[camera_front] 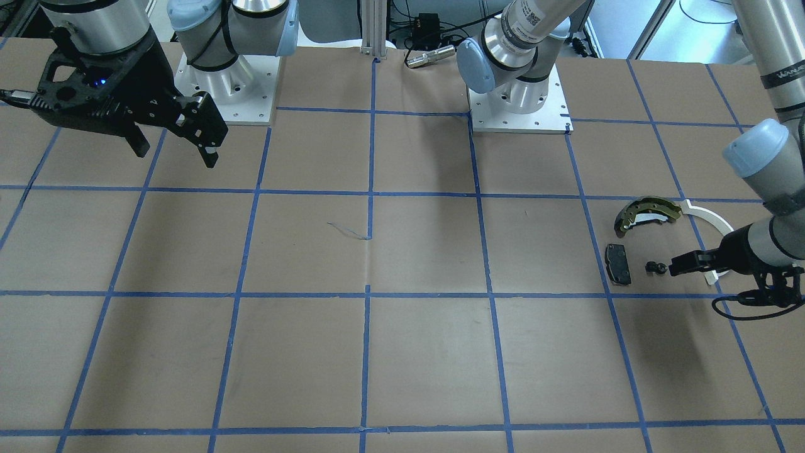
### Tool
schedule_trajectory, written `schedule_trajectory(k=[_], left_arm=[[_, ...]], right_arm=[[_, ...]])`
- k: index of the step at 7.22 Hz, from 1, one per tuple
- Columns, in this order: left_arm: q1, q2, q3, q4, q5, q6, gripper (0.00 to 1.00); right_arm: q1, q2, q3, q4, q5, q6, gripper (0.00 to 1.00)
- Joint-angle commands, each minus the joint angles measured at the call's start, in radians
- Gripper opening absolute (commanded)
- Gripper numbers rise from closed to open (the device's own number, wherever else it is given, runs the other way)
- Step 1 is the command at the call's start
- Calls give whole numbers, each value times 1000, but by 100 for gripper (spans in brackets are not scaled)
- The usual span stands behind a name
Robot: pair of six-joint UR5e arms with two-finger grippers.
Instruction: Place bearing gear from tray to pile
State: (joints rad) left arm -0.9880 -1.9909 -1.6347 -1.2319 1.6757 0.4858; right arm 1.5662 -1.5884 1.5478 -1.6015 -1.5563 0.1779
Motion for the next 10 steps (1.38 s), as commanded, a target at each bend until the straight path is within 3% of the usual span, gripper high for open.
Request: schedule_trajectory(k=[1, 4, 6, 10], left_arm=[[-91, 67, 87, -105, -43, -122, 100], [-275, 211, 228, -343, -89, -283, 100], [-387, 300, 228, -363, -96, -285, 100], [-547, 317, 181, -351, -111, -404, 100]], right_arm=[[0, 1, 0, 0, 1, 2, 100], [0, 1, 0, 0, 1, 2, 100], [0, 1, 0, 0, 1, 2, 100], [0, 1, 0, 2, -1, 2, 100]])
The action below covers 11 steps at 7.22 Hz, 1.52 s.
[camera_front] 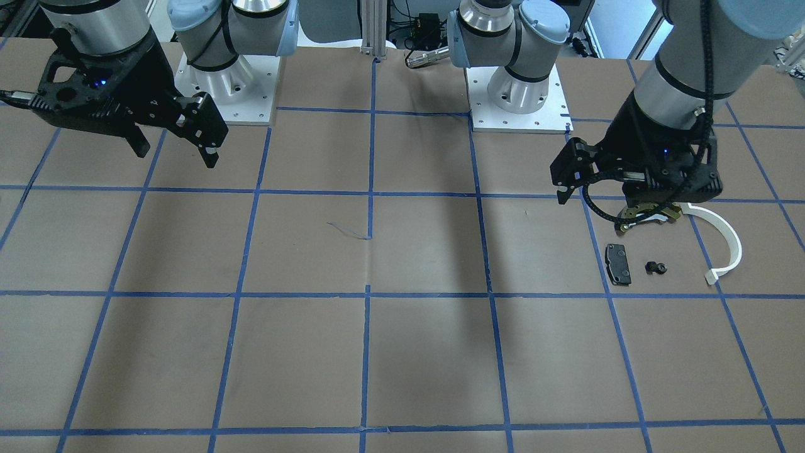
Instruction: Place bearing gear from tray to pile
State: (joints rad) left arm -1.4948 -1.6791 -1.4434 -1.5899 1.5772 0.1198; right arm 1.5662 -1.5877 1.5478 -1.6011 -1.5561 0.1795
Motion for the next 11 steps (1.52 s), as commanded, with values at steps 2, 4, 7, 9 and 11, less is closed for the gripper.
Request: schedule_trajectory(k=[2, 4, 7, 9, 11], left_arm=[[-79, 36, -40, 7, -14, -45, 100], [-79, 87, -98, -1, 0, -31, 100], [-62, 166, -202, 18, 1, -25, 100], [-58, 174, -198, 13, 4, -25, 100], [-44, 179, -198, 2, 12, -25, 100]], right_arm=[[0, 0, 0, 1, -1, 0, 100], [0, 0, 0, 1, -1, 0, 100], [0, 0, 0, 1, -1, 0, 100], [0, 0, 0, 1, -1, 0, 100], [0, 0, 0, 1, -1, 0, 100]])
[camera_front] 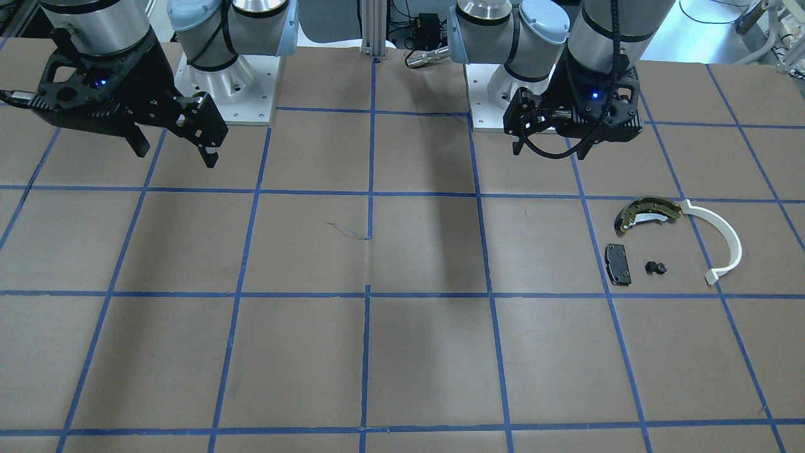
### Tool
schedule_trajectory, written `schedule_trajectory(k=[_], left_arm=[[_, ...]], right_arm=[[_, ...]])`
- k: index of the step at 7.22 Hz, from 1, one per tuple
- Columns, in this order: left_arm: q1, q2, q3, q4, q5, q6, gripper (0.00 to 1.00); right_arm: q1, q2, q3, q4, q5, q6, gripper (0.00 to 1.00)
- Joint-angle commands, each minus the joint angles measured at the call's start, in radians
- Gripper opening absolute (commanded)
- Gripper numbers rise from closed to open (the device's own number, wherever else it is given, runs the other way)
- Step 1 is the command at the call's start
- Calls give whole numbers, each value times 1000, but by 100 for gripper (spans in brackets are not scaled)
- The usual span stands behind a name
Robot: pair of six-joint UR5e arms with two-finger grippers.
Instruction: Place bearing gear from tray to pile
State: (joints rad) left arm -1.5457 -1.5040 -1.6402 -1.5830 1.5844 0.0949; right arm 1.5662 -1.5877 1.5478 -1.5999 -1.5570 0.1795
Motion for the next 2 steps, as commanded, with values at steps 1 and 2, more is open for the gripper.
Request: schedule_trajectory(k=[1, 2], left_arm=[[7, 7, -4, -2, 5, 0, 100], [7, 7, -6, 0, 5, 0, 100]], right_arm=[[0, 0, 0, 0, 0, 0, 100], [0, 0, 0, 0, 0, 0, 100]])
